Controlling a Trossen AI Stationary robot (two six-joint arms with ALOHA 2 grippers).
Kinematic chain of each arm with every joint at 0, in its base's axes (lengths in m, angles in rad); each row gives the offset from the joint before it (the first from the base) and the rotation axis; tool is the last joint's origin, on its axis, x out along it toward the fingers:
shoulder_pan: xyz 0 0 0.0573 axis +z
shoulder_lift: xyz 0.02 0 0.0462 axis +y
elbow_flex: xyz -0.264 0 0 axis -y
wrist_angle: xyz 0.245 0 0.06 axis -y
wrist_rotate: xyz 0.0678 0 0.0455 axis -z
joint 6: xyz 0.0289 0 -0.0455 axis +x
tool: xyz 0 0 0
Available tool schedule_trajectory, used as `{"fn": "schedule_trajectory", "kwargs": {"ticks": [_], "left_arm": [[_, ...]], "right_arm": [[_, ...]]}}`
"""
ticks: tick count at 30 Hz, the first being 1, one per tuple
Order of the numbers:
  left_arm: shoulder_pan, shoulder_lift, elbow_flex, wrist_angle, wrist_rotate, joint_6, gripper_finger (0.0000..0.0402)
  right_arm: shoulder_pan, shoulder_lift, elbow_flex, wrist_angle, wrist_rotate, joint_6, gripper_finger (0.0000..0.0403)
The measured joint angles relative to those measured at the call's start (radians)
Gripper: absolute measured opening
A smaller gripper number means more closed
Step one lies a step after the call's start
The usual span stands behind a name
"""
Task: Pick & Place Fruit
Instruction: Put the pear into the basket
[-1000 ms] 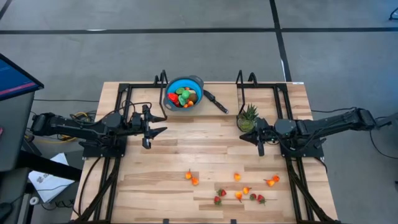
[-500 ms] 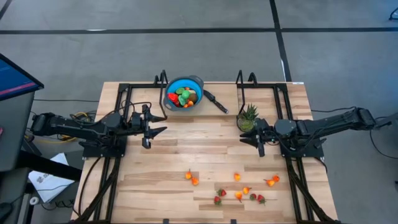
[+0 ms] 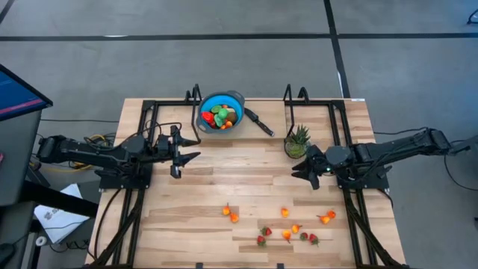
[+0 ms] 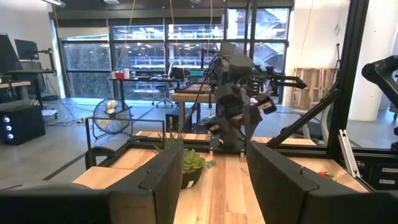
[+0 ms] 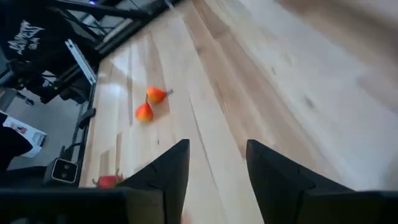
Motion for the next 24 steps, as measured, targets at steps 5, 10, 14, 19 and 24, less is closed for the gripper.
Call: {"fn": "schedule_trajectory", "kwargs": {"ticks": [5, 10, 14, 19, 24], "left_arm": [[0.000, 0.000, 0.000, 0.001, 0.000, 0.000, 0.0172], [0.000, 0.000, 0.000, 0.000, 0.000, 0.000, 0.0173], [0.000, 0.000, 0.000, 0.000, 0.000, 0.000, 0.0173], [0.000, 0.000, 0.000, -0.001, 0.000, 0.000, 0.0173], [0.000, 0.000, 0.000, -0.002, 0.000, 0.000, 0.0173]], "right_arm": [[0.032, 0.000, 0.000, -0.033, -0.081, 0.109, 0.0130], [0.066, 0.000, 0.000, -0.033, -0.100, 0.167, 0.0114], [0.088, 0.000, 0.000, -0.051, -0.102, 0.213, 0.0110], [0.116, 0.000, 0.000, -0.131, -0.102, 0.311, 0.0108], [0.135, 0.000, 0.000, -0.173, -0.102, 0.368, 0.0108]]}}
